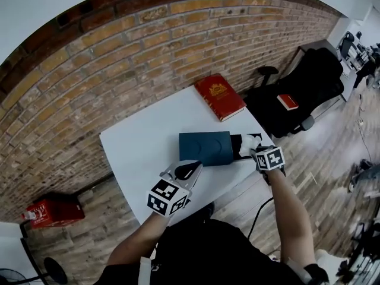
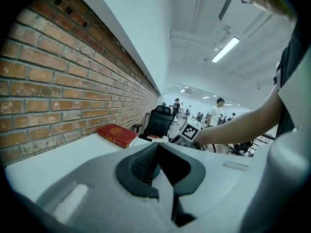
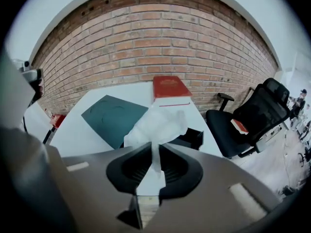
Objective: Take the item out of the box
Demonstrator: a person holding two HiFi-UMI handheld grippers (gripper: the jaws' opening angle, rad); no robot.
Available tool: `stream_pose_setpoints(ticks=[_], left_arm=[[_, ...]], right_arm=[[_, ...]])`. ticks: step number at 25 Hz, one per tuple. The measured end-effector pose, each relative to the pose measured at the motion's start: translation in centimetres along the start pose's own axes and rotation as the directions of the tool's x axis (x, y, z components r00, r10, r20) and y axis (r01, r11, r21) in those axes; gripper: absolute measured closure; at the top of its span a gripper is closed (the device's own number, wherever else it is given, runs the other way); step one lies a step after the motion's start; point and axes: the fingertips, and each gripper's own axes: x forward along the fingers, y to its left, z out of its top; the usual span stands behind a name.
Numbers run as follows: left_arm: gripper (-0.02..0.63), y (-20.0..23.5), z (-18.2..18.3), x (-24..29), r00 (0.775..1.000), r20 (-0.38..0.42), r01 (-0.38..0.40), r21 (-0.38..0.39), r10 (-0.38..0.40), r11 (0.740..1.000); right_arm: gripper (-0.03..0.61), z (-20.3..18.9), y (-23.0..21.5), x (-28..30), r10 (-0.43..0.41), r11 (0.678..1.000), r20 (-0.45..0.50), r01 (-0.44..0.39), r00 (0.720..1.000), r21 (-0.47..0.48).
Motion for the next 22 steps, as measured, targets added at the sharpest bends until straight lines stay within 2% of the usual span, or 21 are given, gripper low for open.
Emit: stream_pose_setpoints(ticks=[4,7,11,16,22], left_arm=[[0.614,0.3,-0.5,0.1,1.0,0.0,0.019,0.001,-0.019,1.0],[0.614,-0.3,0.3,0.4,0.999,0.025,0.02,-0.007,-0.02,1.0],[0.614,-1.3,1.8,1.2,0.999,0.041,0.012,0.025,-0.013,1.0],[0.614,-2.1,4.7,2.6,0.996,0.081,-0.028,0.057,0.023,0.998],[0.614,-3.6,7.9,4.2,0.99,0.128,-0.065,0.093,0.053,0.994]], right_arm=[[0.532,1.0,2.2,-2.9,0.013,1.0,0.062,-0.012,0.998,-0.016],[0.532,1.5,3.4,-4.7,0.035,0.998,0.1,-0.03,0.994,-0.049],[0.532,3.9,4.1,-7.0,0.062,0.994,0.181,-0.044,0.982,-0.103],[0.534,7.1,4.8,-10.8,0.125,0.984,0.3,-0.079,0.946,-0.159],[0.534,9.0,5.1,-15.9,0.187,0.974,0.43,-0.11,0.883,-0.197]])
